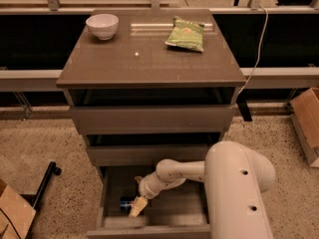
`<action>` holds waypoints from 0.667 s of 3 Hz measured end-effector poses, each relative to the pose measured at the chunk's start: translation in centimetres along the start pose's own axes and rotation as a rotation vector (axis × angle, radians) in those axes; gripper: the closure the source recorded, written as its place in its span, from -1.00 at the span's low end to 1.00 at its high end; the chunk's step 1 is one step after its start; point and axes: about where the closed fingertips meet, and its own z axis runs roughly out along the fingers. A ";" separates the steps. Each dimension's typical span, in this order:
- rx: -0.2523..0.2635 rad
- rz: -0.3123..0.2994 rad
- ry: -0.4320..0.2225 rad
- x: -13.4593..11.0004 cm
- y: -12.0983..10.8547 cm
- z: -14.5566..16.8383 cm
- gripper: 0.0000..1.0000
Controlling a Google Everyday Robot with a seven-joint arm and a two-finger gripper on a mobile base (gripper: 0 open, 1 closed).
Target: Pick pepsi can from bottom drawer and place on counter
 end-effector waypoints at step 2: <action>-0.021 0.093 -0.053 3.3 -2.3 5.4 -1.00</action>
Offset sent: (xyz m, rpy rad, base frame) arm 0.0308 0.0137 -0.1098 0.0800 0.1364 -0.1056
